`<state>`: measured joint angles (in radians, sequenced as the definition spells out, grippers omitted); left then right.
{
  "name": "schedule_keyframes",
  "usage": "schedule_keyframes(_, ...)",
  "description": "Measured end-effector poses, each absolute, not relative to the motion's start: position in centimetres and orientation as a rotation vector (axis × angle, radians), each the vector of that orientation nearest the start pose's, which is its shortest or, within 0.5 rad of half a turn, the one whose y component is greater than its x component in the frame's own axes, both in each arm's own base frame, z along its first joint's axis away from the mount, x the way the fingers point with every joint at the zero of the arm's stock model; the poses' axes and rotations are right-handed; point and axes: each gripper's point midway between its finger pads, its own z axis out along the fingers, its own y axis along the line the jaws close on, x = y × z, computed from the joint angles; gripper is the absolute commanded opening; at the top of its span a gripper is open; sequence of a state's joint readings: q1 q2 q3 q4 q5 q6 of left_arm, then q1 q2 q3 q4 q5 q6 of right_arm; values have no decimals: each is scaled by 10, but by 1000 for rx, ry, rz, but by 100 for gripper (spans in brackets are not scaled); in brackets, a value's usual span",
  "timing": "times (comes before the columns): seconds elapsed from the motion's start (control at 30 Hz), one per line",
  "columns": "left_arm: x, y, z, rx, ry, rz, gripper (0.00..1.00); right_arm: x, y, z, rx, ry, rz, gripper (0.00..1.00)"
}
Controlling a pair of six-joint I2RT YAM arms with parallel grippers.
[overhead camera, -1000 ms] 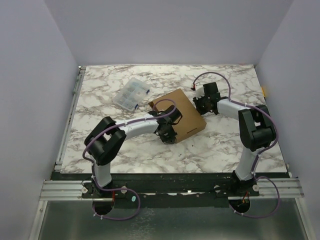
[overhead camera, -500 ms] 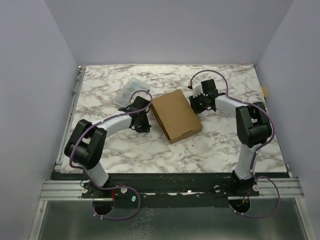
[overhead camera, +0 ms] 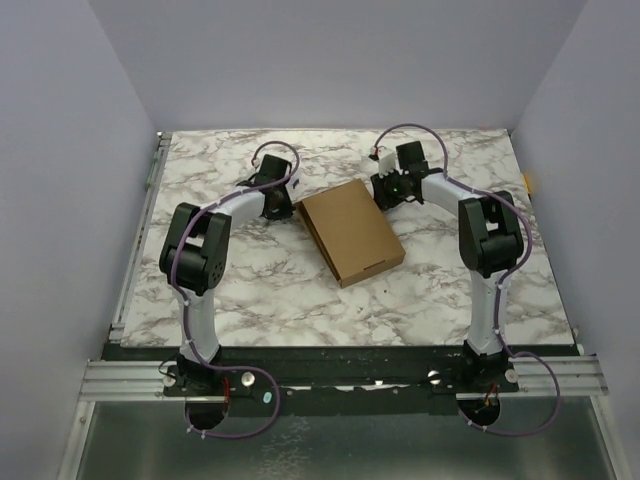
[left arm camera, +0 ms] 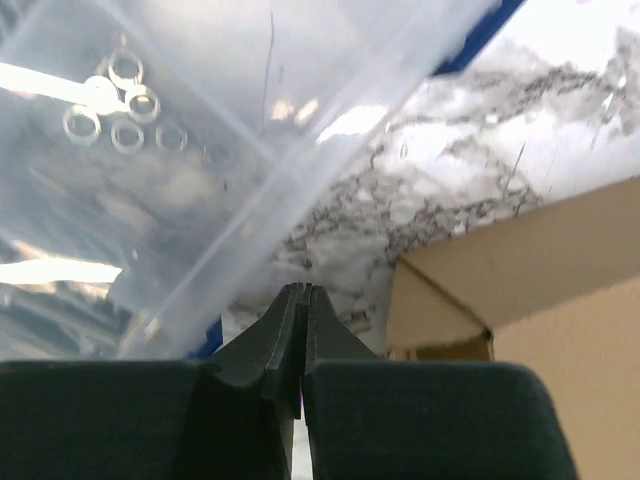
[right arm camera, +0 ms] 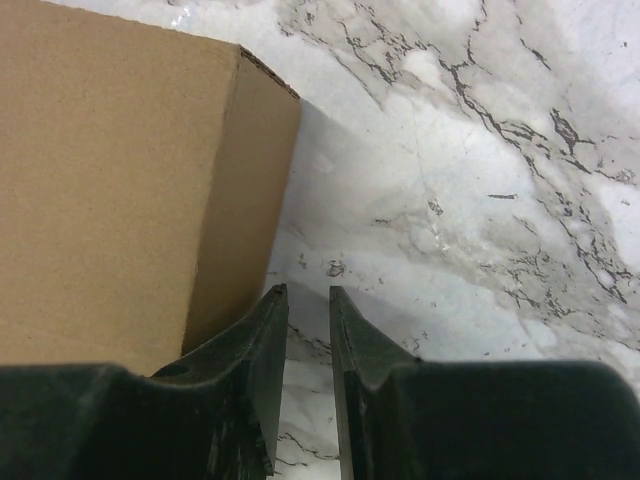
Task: Fold the paper box
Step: Close the paper box at the center of the board.
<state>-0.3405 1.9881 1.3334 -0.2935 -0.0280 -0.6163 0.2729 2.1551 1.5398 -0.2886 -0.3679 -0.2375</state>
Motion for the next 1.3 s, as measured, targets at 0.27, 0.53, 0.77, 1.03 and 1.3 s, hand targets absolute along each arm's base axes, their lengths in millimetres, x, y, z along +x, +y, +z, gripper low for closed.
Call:
schedule_keyframes(0.27, 475, -187, 34, -341, 2502, -403, 1, 488, 199, 27, -823, 2292, 507, 26)
schedule_keyframes(0.53, 486, -202, 36, -309, 2501, -445, 0, 484, 207, 26, -877, 2275, 488, 26)
schedule_keyframes(0.77, 502, -206, 38, -251, 2491, -431, 1, 484, 206, 27, -887, 2279, 478, 27)
schedule_keyframes(1.03, 503, -206, 37, -157, 2482, -423, 8, 485, 203, 26, -879, 2291, 462, 29)
schedule_keyframes(1.3, 467, -201, 61, -173, 2484, -509, 8, 479, 178, 25, -800, 2322, 465, 31)
